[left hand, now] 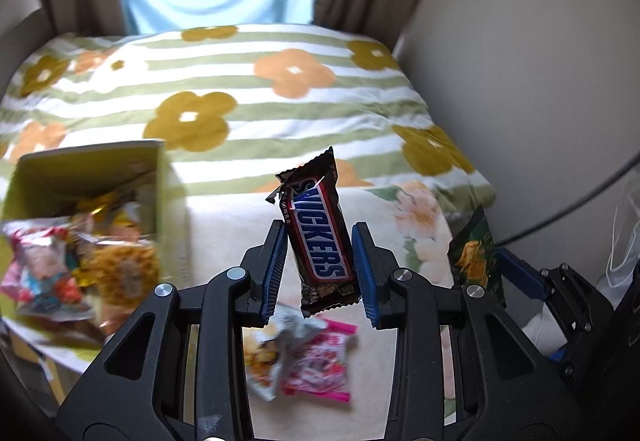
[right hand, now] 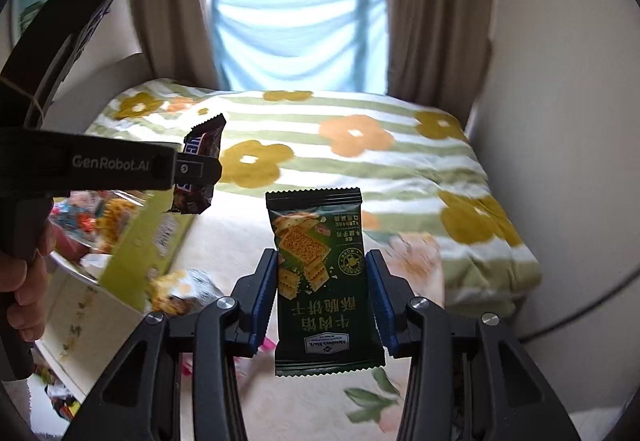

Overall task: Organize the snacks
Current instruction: 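Lift both snacks and carry them over the box, then open both tools to drop the Snickers bar and cracker packet into the box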

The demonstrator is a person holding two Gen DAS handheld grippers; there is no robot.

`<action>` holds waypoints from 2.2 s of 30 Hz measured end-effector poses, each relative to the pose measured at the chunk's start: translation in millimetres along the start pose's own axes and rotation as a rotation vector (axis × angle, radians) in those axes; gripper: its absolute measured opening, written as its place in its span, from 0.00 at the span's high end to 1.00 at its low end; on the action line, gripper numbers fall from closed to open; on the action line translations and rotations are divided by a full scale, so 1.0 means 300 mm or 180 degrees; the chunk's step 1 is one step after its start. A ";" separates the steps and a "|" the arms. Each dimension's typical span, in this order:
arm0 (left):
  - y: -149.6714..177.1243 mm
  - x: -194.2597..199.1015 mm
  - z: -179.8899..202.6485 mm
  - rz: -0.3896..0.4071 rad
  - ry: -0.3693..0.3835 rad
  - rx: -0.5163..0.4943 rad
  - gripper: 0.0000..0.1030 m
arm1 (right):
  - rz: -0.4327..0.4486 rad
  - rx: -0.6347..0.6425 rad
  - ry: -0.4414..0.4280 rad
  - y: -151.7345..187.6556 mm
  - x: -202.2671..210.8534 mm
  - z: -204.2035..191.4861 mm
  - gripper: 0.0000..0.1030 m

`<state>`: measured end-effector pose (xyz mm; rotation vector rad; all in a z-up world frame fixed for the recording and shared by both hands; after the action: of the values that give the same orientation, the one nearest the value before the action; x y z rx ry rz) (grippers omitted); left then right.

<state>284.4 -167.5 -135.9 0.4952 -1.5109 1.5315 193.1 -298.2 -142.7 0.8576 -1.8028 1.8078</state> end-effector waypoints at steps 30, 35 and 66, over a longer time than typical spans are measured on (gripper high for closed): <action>0.110 0.027 -0.908 -0.0406 -0.0179 -0.0035 0.08 | -0.0348 -0.0157 -0.0492 -0.239 -0.310 -0.769 0.61; 0.128 0.068 -0.954 -0.0309 -0.0169 0.0099 0.00 | -0.0437 -0.0186 -0.0485 -0.248 -0.345 -0.773 0.61; 0.240 0.214 -1.006 -0.0086 -0.0350 0.0160 0.00 | -0.0403 -0.0345 -0.0431 -0.250 -0.286 -0.784 0.01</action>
<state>284.7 146.6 -178.4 0.6355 -1.5456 1.5461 278.9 -51.2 -138.3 1.0487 -1.8649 1.5923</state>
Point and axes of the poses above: each gripper's, at about its wrist camera, not at the fingertips, and x roughly against the way its jaws point, z to its right, y to its underside, the point moved 5 cm from there along -x, roughly the way its jaws point, and after that the axes turned 2 degrees about -x, right-handed, at the moved point
